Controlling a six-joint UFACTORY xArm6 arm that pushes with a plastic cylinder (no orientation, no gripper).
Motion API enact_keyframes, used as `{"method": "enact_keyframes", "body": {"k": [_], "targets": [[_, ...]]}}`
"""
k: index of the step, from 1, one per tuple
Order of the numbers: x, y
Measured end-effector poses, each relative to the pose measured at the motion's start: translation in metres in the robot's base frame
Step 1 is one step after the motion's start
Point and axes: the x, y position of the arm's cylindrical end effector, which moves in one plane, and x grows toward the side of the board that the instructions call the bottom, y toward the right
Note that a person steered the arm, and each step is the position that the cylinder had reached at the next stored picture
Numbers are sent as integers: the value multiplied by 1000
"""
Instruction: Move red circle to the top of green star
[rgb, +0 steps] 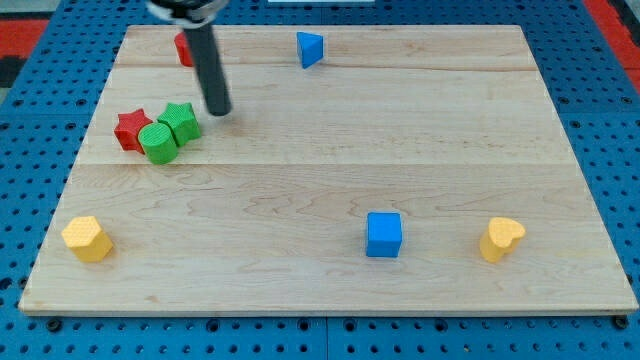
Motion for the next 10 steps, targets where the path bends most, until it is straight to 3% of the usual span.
{"method": "enact_keyframes", "body": {"k": [2, 3, 4, 6, 7, 8, 10], "targets": [[-102, 12], [-138, -34], [-137, -86], [-94, -85], [-125, -64], [-103, -59], [-62, -100]]}}
